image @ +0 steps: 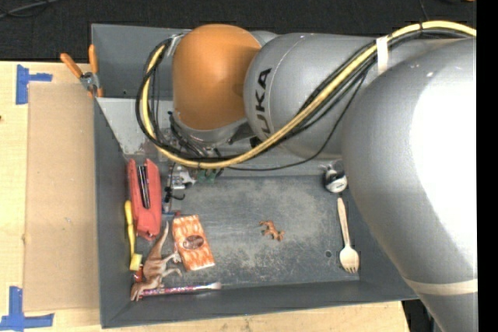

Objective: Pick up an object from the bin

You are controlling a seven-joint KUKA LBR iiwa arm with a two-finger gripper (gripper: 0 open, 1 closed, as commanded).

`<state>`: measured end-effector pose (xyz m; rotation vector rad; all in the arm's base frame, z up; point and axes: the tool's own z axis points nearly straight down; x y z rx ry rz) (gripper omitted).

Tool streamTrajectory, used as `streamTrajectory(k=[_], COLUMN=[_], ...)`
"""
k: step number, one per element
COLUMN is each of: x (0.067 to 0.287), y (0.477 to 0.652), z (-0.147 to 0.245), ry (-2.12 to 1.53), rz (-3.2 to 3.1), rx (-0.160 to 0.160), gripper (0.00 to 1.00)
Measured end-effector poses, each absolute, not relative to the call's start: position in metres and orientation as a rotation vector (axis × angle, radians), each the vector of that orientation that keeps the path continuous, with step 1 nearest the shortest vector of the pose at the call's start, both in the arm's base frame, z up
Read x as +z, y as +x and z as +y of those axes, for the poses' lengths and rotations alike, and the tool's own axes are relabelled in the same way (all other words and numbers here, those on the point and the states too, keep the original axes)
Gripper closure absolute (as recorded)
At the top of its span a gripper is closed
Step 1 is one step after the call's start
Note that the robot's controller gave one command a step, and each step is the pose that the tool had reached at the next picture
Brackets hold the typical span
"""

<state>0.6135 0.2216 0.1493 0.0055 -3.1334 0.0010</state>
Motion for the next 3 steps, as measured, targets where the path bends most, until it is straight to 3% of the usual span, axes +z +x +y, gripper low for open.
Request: streamTrajectory(k=[1, 2, 3], x=[0.154, 0.136, 0.099], y=[0.615, 0.596, 0.522], z=[0.221, 0.212, 0.191], ry=[-0.001, -0.002, 0.098], rz=[-3.141, -3.151, -3.144], rx=[-0.001, -0.007, -0.004], gripper=[0.0, 0.0, 0.0])
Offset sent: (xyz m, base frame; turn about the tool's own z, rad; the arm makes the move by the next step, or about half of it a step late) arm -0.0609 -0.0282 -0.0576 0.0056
